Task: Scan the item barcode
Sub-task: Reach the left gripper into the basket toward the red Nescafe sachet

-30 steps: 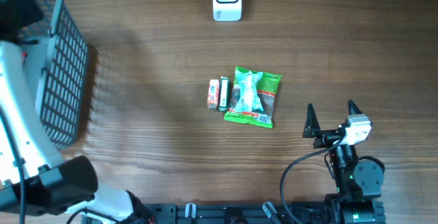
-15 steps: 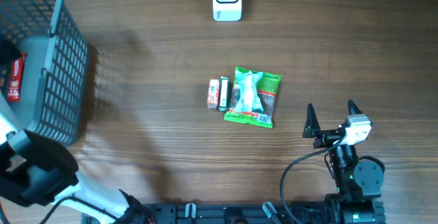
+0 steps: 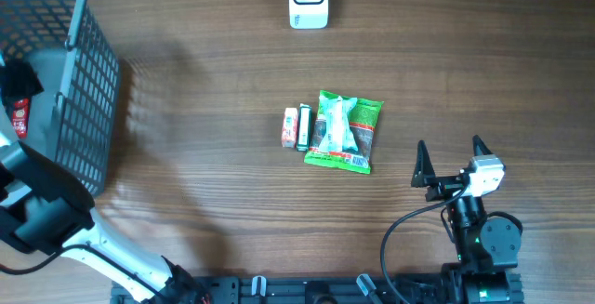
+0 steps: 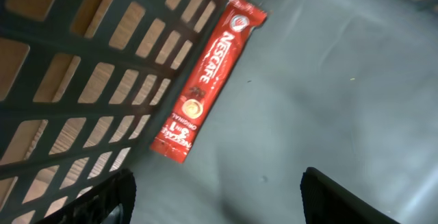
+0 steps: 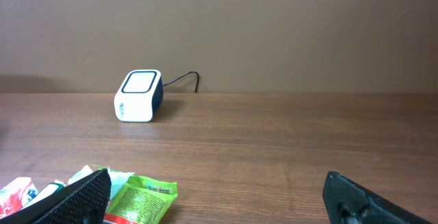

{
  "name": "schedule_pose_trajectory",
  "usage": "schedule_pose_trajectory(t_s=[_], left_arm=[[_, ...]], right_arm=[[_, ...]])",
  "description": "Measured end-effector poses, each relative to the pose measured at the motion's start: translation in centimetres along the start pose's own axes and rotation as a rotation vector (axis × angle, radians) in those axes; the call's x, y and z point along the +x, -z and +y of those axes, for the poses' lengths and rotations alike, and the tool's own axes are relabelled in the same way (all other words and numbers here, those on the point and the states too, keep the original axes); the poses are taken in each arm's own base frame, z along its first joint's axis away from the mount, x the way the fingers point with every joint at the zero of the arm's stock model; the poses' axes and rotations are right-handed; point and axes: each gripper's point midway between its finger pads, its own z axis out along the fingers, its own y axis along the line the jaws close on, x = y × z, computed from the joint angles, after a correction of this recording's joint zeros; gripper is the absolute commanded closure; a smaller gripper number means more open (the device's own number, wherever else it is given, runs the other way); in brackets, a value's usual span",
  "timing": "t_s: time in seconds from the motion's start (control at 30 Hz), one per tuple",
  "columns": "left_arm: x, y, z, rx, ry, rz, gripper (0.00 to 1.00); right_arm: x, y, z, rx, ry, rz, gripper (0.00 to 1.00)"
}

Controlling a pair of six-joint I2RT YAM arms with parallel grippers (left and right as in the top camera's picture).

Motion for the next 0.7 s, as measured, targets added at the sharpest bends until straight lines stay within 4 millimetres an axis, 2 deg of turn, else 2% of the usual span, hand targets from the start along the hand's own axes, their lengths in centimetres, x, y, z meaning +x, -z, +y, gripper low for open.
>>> schedule_pose_trajectory(t_s=[0.13,0.3,0.43,0.57,0.7], left_arm=[[0.8,-1.6,1.3,-0.007,0.012,0.032,0.29],[1.9,-4.0,2.3,-0.011,0.031,0.07,0.28],[2.6,-6.0,2.3,-0.007,0.015,0.098,0.27],[2.2,-6.7,2.2,-0.003,-0.001,0.081,0.28],[2.7,-8.1,1.5,0.026,-0.027,0.101,0.28]], right_arm=[[0.0,0.0,0.0,0.0,0.0,0.0,0.0],[0.0,0.0,0.0,0.0,0.0,0.0,0.0],[0.0,0.0,0.0,0.0,0.0,0.0,0.0],[0.0,0.0,0.0,0.0,0.0,0.0,0.0],[0.0,0.0,0.0,0.0,0.0,0.0,0.0]])
